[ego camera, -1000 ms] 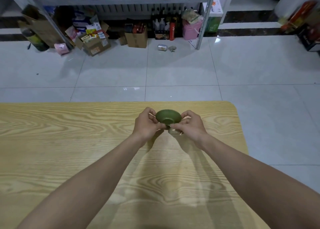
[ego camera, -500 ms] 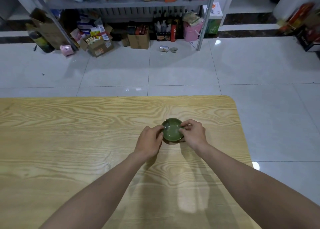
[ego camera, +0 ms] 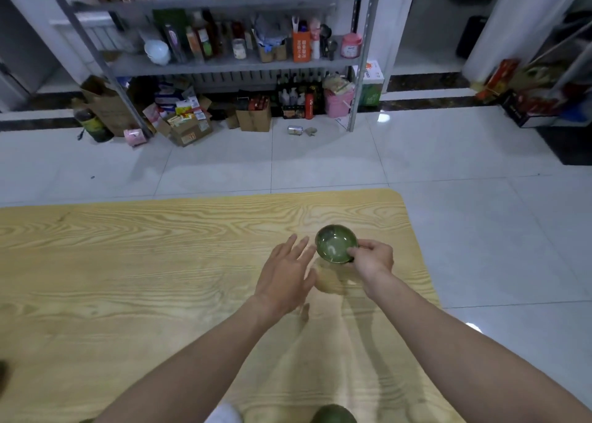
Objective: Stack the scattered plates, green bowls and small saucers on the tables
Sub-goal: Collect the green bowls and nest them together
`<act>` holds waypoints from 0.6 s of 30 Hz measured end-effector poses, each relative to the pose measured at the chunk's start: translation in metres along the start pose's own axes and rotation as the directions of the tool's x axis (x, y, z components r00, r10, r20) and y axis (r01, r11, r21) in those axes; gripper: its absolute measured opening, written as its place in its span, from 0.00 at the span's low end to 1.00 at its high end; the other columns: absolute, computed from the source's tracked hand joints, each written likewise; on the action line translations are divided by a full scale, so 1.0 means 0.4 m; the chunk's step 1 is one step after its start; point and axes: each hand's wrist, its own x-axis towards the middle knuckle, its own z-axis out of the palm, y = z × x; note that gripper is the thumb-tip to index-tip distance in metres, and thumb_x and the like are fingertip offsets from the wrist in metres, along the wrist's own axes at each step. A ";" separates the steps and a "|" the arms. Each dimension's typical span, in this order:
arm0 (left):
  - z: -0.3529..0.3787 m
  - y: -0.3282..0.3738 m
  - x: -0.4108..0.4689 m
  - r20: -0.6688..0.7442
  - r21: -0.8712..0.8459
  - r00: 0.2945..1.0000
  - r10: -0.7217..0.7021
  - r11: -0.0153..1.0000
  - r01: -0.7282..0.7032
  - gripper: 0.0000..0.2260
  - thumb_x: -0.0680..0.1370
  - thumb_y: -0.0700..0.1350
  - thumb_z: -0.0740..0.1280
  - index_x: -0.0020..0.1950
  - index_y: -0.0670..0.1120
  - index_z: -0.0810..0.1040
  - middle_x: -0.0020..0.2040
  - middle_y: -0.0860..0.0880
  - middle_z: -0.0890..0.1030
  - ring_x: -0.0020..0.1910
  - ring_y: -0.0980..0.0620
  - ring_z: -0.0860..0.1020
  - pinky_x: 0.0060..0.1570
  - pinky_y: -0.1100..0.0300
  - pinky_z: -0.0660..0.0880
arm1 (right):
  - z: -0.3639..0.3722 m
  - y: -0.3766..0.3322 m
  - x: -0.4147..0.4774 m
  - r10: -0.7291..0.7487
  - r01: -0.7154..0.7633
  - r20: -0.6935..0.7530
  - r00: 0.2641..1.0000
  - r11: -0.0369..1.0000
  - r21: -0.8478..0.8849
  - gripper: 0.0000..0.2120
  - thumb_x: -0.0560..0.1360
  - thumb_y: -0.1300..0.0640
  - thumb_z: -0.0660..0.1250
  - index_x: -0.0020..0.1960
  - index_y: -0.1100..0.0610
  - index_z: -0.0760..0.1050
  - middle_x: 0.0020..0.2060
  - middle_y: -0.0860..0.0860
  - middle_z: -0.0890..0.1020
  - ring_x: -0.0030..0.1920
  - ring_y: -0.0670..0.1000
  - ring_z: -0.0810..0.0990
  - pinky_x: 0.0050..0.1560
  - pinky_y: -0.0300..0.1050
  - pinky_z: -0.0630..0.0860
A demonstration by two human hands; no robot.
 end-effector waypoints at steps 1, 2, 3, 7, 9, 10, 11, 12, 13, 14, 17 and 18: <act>-0.009 0.015 -0.028 0.007 0.015 1.000 0.013 1.000 -0.013 0.24 0.83 0.53 0.55 0.78 0.48 0.59 0.79 0.49 0.58 0.79 0.47 0.51 0.76 0.53 0.51 | -0.016 0.002 -0.034 -0.003 0.003 0.000 1.000 1.000 0.027 0.07 0.72 0.70 0.71 0.45 0.59 0.80 0.44 0.57 0.83 0.35 0.54 0.84 0.43 0.49 0.84; -0.014 0.028 -0.061 0.017 0.022 1.000 0.023 0.999 -0.024 0.24 0.83 0.53 0.55 0.79 0.49 0.59 0.80 0.49 0.57 0.79 0.48 0.50 0.76 0.53 0.50 | -0.033 0.010 -0.070 -0.014 0.014 -0.001 1.000 0.998 0.053 0.08 0.72 0.71 0.70 0.43 0.59 0.79 0.45 0.59 0.83 0.37 0.56 0.84 0.42 0.49 0.84; -0.019 0.039 -0.092 0.024 0.021 0.999 0.030 0.999 -0.031 0.25 0.83 0.54 0.55 0.79 0.49 0.58 0.80 0.49 0.57 0.79 0.47 0.50 0.76 0.52 0.50 | -0.049 0.018 -0.109 -0.028 0.028 -0.001 1.000 0.997 0.077 0.09 0.72 0.71 0.70 0.42 0.58 0.77 0.47 0.60 0.83 0.40 0.58 0.85 0.40 0.48 0.83; -0.043 0.067 -0.219 -0.001 0.040 0.997 0.079 0.996 -0.079 0.25 0.83 0.54 0.55 0.78 0.48 0.59 0.80 0.48 0.57 0.79 0.46 0.51 0.75 0.51 0.52 | -0.119 0.083 -0.265 -0.031 0.042 -0.064 0.997 0.981 0.189 0.09 0.72 0.73 0.69 0.46 0.61 0.77 0.52 0.63 0.81 0.40 0.59 0.84 0.31 0.42 0.81; -0.056 0.085 -0.287 -0.015 0.046 0.995 0.103 0.994 -0.102 0.25 0.83 0.54 0.55 0.78 0.48 0.60 0.80 0.48 0.57 0.79 0.46 0.52 0.74 0.51 0.53 | -0.157 0.124 -0.342 -0.007 0.028 -0.094 0.996 0.975 0.219 0.11 0.72 0.72 0.69 0.52 0.63 0.77 0.55 0.63 0.80 0.40 0.60 0.84 0.27 0.40 0.80; -0.061 0.095 -0.322 -0.024 0.048 0.993 0.115 0.992 -0.114 0.25 0.83 0.54 0.55 0.78 0.48 0.60 0.80 0.48 0.57 0.79 0.46 0.52 0.74 0.51 0.54 | -0.175 0.143 -0.377 -0.001 0.026 -0.105 0.994 0.972 0.234 0.12 0.72 0.73 0.69 0.54 0.64 0.77 0.55 0.63 0.80 0.40 0.60 0.84 0.27 0.40 0.80; -0.067 0.104 -0.354 -0.031 0.050 0.991 0.130 0.991 -0.128 0.25 0.83 0.54 0.55 0.78 0.48 0.60 0.80 0.48 0.57 0.79 0.47 0.51 0.74 0.51 0.54 | -0.192 0.160 -0.412 0.002 0.027 -0.119 0.993 0.969 0.246 0.13 0.72 0.73 0.69 0.54 0.64 0.77 0.56 0.62 0.80 0.40 0.60 0.84 0.27 0.40 0.80; -0.073 0.114 -0.385 -0.031 0.049 0.989 0.144 0.989 -0.142 0.24 0.83 0.54 0.54 0.78 0.48 0.59 0.80 0.48 0.57 0.79 0.47 0.51 0.75 0.51 0.53 | -0.209 0.175 -0.445 0.008 0.027 -0.134 0.991 0.966 0.256 0.13 0.72 0.73 0.69 0.54 0.64 0.77 0.56 0.62 0.80 0.39 0.59 0.84 0.28 0.40 0.80; -0.079 0.123 -0.413 -0.029 0.049 0.987 0.156 0.987 -0.155 0.24 0.83 0.54 0.54 0.78 0.48 0.59 0.80 0.48 0.56 0.79 0.47 0.51 0.75 0.51 0.53 | -0.225 0.188 -0.476 0.014 0.025 -0.147 0.989 0.964 0.266 0.13 0.72 0.73 0.69 0.55 0.64 0.77 0.56 0.62 0.79 0.37 0.58 0.83 0.29 0.41 0.81; -0.082 0.131 -0.439 -0.028 0.051 0.985 0.168 0.985 -0.166 0.24 0.83 0.54 0.54 0.78 0.48 0.59 0.80 0.48 0.56 0.79 0.47 0.51 0.74 0.51 0.53 | -0.240 0.201 -0.502 0.019 0.025 -0.155 0.988 0.961 0.275 0.13 0.72 0.73 0.69 0.55 0.64 0.76 0.56 0.62 0.79 0.35 0.57 0.83 0.31 0.42 0.81; -0.091 0.157 -0.504 -0.040 0.034 0.981 0.189 0.982 -0.188 0.24 0.83 0.54 0.55 0.78 0.48 0.61 0.80 0.48 0.58 0.79 0.46 0.52 0.74 0.51 0.54 | -0.284 0.232 -0.567 0.017 0.036 -0.171 0.985 0.953 0.301 0.14 0.72 0.74 0.69 0.55 0.65 0.75 0.57 0.62 0.78 0.37 0.57 0.83 0.31 0.42 0.81; -0.089 0.165 -0.520 -0.044 0.025 0.981 0.191 0.982 -0.190 0.24 0.83 0.54 0.55 0.78 0.48 0.61 0.79 0.47 0.58 0.79 0.46 0.53 0.74 0.51 0.54 | -0.299 0.239 -0.584 0.014 0.042 -0.176 0.984 0.950 0.309 0.14 0.72 0.74 0.69 0.55 0.65 0.75 0.58 0.62 0.78 0.38 0.57 0.83 0.32 0.42 0.81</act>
